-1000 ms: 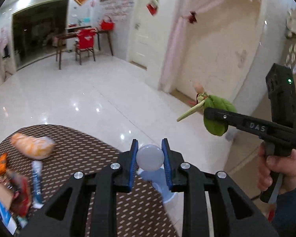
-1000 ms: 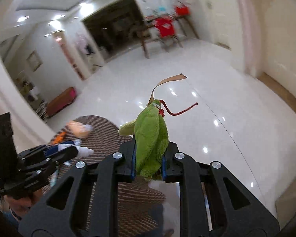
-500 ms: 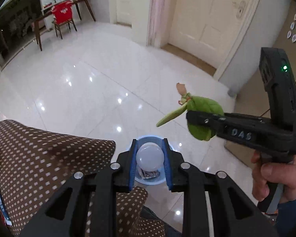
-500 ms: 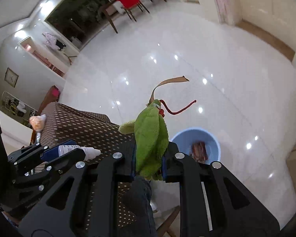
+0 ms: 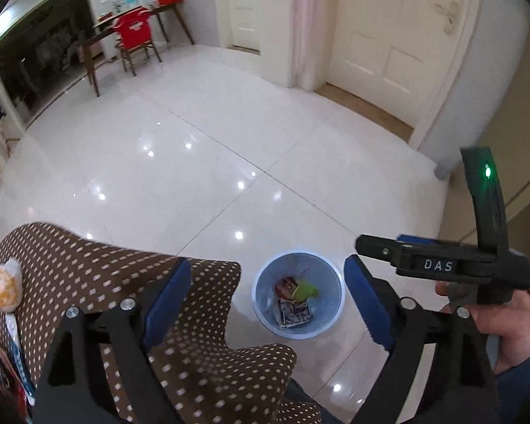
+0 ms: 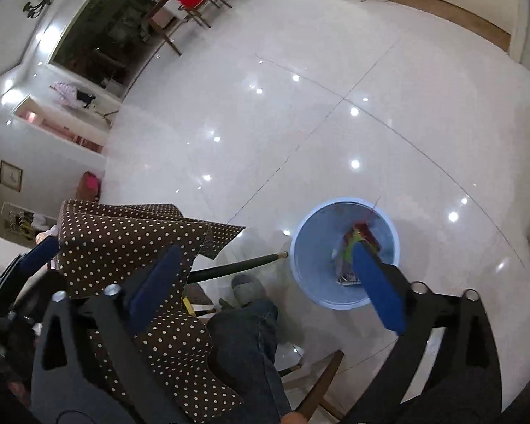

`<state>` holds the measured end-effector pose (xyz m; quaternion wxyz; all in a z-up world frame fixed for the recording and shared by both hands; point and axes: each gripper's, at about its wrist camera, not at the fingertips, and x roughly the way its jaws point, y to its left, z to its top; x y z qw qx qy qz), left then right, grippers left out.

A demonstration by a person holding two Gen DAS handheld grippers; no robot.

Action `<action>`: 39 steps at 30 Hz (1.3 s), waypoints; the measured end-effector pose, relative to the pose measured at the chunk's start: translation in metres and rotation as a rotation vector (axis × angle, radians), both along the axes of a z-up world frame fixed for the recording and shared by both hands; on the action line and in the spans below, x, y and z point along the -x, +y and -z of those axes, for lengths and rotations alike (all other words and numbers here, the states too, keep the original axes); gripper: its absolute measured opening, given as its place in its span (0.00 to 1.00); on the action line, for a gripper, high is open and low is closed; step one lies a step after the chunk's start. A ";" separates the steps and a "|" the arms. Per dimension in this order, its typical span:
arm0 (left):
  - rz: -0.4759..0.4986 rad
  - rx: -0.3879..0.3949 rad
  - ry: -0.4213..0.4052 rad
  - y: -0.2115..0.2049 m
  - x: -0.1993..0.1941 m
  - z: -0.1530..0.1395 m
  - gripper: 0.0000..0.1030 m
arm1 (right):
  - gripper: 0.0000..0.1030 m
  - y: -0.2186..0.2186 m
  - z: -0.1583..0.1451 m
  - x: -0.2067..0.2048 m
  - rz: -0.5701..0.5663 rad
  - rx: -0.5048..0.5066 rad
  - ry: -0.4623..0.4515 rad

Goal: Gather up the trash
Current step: 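Carry the bottle and leaves to the blue bin and release them, then move both tools back over the table toward the teal snack stick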

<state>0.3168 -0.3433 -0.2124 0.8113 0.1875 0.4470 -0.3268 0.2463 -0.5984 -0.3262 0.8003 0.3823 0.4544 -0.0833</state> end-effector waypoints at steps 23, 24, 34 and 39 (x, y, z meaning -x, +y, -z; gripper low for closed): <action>-0.174 0.286 -0.181 0.130 0.042 -0.101 0.91 | 0.94 0.098 -0.164 -0.009 -0.058 0.239 -0.251; -0.187 0.288 -0.187 0.136 0.043 -0.103 0.91 | 0.94 0.105 -0.171 -0.011 -0.069 0.247 -0.265; -0.344 0.313 -0.221 0.227 0.050 -0.112 0.91 | 0.94 0.182 -0.212 -0.027 -0.204 0.300 -0.343; -0.421 0.302 -0.240 0.273 0.055 -0.108 0.91 | 0.94 0.219 -0.215 -0.037 -0.278 0.301 -0.353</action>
